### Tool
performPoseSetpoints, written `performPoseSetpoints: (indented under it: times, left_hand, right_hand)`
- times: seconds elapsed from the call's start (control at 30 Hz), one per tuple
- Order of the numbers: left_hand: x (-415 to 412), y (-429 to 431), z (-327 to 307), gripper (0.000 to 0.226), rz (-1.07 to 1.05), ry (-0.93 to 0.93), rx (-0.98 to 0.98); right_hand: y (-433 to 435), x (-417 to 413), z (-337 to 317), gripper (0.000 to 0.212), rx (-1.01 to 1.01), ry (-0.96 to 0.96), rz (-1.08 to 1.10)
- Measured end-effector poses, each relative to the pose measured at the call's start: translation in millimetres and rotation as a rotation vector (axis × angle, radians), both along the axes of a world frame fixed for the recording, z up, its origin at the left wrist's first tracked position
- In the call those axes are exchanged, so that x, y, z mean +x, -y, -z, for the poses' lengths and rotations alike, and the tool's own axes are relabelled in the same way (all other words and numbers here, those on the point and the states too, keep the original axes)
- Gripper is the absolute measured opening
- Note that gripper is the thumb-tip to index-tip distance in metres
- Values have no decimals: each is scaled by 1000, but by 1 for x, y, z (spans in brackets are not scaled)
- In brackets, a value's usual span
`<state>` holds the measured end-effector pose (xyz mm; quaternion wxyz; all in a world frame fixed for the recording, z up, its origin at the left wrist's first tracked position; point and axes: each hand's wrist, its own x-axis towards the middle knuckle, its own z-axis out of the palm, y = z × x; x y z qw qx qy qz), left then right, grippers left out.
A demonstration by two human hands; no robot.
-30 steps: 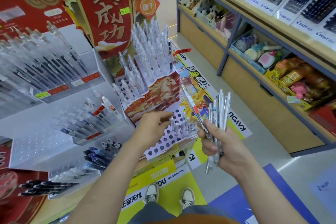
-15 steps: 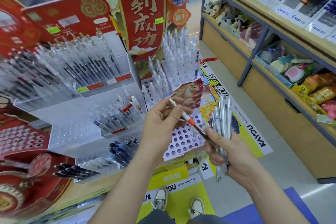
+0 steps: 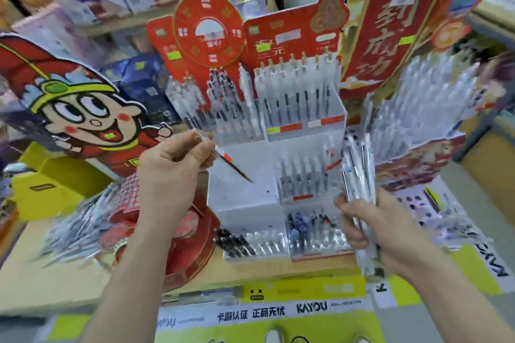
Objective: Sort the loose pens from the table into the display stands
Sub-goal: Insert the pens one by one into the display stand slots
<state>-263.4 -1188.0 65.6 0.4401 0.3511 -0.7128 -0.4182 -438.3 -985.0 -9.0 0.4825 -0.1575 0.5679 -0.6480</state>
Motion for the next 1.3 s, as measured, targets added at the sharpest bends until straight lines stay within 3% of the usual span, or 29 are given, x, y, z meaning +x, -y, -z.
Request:
performPoseSetpoints:
  times: [0.2,0.33,0.43,0.63,0.73,0.83,0.97,1.3]
  left_hand:
    - [49,64,36,14,-52,246,-75]
    - [57,80,54,27,70,252,-18]
    - [56,91,71,10,150,304,-28]
    - [51,97,92,11,323,475,-304]
    - [52,101,95,14,337,507,-350]
    - [57,101,89,12,306,442,-316]
    - [55,114,74,4,100,200,-203]
    - [35,119,101,13,141,313,-292]
  right_hand:
    - [63,63,3,11,-6,4,101]
    - [84,91,5,3,-11,72,179]
    - [92,103,6,8,-5,103,203]
    - [98,112,7,16,2,78,180]
    - [102,114,10,19,6,24,180]
    - [105,115,12,24,-7,20,155]
    - [106,114,14,26,-11,31,152]
    - [112,116,15,28,1,23,135]
